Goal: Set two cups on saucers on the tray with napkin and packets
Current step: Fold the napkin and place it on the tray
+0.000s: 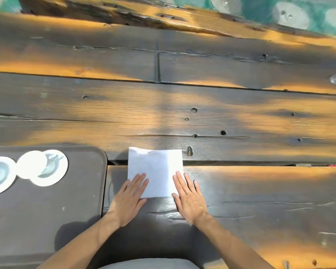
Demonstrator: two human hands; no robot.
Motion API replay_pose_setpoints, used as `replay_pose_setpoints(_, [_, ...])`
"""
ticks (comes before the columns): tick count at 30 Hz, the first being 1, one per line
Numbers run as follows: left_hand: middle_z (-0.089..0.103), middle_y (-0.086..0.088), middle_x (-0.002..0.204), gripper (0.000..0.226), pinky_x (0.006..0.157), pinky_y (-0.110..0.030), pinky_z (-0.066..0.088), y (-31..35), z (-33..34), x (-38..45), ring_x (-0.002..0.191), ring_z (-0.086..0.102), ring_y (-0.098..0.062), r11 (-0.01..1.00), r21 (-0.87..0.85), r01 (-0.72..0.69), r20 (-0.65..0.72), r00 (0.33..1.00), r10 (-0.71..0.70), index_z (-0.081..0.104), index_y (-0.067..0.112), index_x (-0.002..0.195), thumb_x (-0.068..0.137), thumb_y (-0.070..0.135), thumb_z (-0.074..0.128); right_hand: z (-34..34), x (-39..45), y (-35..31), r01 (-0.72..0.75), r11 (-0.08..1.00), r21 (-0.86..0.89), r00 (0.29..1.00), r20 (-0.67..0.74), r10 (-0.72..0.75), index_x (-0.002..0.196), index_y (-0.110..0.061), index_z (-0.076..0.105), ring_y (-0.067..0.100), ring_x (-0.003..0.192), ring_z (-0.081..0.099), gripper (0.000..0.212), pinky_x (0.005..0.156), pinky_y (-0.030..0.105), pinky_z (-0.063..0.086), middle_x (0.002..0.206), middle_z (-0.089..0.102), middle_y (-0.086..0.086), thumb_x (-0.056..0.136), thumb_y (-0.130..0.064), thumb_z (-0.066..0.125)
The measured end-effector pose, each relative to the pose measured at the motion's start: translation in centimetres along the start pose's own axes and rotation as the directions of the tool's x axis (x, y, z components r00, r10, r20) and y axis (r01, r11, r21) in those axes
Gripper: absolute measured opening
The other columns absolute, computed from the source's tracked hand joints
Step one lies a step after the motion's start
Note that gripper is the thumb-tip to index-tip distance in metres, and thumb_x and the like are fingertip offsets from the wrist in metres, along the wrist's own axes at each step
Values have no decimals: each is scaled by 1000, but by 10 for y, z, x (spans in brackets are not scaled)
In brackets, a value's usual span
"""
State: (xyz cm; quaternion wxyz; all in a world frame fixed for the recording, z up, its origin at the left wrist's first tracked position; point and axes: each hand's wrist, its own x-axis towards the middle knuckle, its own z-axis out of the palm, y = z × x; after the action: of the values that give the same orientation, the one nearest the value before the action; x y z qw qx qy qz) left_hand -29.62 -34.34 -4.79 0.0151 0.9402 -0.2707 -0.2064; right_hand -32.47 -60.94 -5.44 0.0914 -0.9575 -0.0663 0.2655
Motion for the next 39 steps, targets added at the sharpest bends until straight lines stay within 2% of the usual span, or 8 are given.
replay_pose_setpoints(4, [36,-10,159,63,111,-43,45,1,-9,-9,146,38,-28,999,32,-29,-46,998,31,42,12,151,106,40,8,-12,-10,2,77,996,-33,996,38,-76,163,-24,2,20,157,-12,63,128,41,10,170,-12,-6,107,-42,24])
replay_pose_setpoints(8, [59,-11,143,73,94,-36,56,4,-23,-16,128,60,-27,999,-20,27,-13,1000,-27,66,11,132,63,5,89,-24,-19,3,79,996,-49,997,6,-79,153,-22,34,24,150,27,47,110,39,45,168,21,0,107,-24,34])
replay_pose_setpoints(12, [23,-16,164,70,118,-44,30,18,-26,-16,149,30,-36,997,-70,45,-40,998,-47,39,6,152,86,-4,60,-22,-24,-7,53,998,-13,998,-43,-54,139,-14,47,26,136,41,36,97,38,51,158,36,3,104,-16,39])
replay_pose_setpoints(21, [30,-8,162,50,118,-36,30,63,-13,-26,148,30,-23,981,-196,-15,-1,1000,15,41,17,151,101,26,41,20,-62,-40,78,969,234,987,-158,-41,126,-11,59,26,117,55,35,98,36,49,127,56,7,95,-10,43])
replay_pose_setpoints(26, [39,-7,157,55,116,-38,35,73,-1,-40,143,38,-25,979,-203,-5,-8,1000,4,47,17,145,93,32,53,29,-82,-80,69,820,569,996,10,-91,131,-29,45,18,85,56,54,77,29,50,104,65,1,79,-15,45])
replay_pose_setpoints(30, [67,-8,128,51,88,-35,58,62,5,-52,115,67,-26,985,-163,-50,-101,994,34,71,18,117,69,27,84,19,-75,-83,168,850,498,967,85,-241,121,-28,56,24,94,61,39,81,34,51,100,67,3,83,-18,53])
replay_pose_setpoints(35, [72,-1,95,44,55,-23,55,57,-2,-60,78,70,-17,999,-30,-32,-101,994,28,76,22,90,49,23,93,1,-48,-40,151,968,202,976,-188,-113,132,-24,59,19,135,45,43,100,36,51,145,51,-4,92,-16,47])
replay_pose_setpoints(39, [57,-5,116,42,64,-31,53,52,-4,-68,104,59,-24,991,-67,119,-41,992,-122,61,16,115,76,2,69,-5,-37,-6,192,980,48,977,-106,-186,140,-28,52,22,137,42,44,102,42,52,153,43,-6,97,-20,47])
